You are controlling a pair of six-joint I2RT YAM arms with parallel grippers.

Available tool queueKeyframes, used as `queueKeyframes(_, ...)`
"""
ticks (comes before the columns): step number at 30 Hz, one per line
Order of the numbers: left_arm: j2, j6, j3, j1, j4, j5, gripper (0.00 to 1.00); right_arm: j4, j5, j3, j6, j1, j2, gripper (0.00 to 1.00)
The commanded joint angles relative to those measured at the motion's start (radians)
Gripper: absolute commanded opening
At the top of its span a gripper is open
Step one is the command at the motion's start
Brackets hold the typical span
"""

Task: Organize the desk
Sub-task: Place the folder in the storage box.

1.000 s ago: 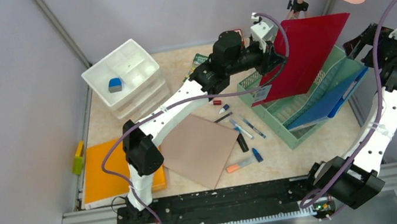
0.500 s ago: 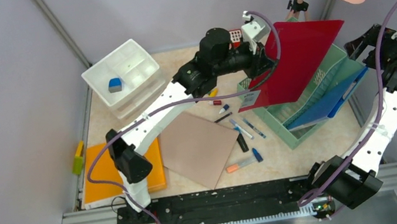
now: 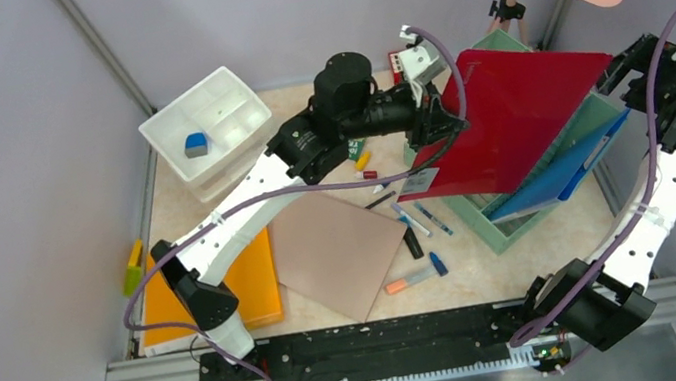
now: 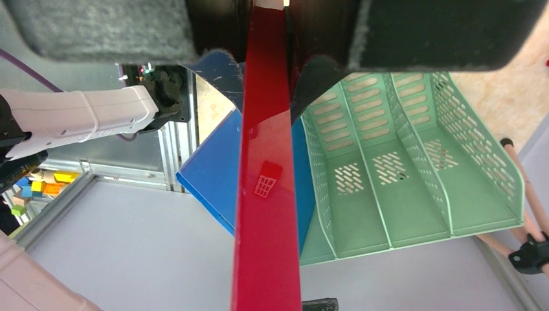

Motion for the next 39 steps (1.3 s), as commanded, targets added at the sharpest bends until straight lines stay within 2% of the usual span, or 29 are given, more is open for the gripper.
queueKeyframes(1,0.039,-0.021,0.03,-0.022,0.098,-0.046,0.0,0.051,-0.029,0.066,0.031,-0.01,0.006,0.89)
queueKeyframes(6,0.086,-0.018,0.076,-0.022,0.12,-0.122,0.0,0.042,-0.037,0.081,0.042,-0.01,0.008,0.89)
queueKeyframes(14,0.109,-0.068,0.078,-0.022,0.115,-0.046,0.0,0.031,-0.014,0.091,0.043,-0.01,0.029,0.89)
queueKeyframes(26,0.19,-0.045,0.153,-0.031,0.127,-0.045,0.0,0.0,0.029,0.061,0.045,-0.01,0.07,0.88)
queueKeyframes(32,0.199,-0.001,0.142,-0.048,0.134,-0.097,0.0,-0.039,0.048,0.062,0.036,-0.006,0.088,0.88)
queueKeyframes(39,0.211,0.008,0.071,-0.081,0.246,-0.204,0.0,-0.107,0.105,0.062,-0.003,0.0,0.083,0.88)
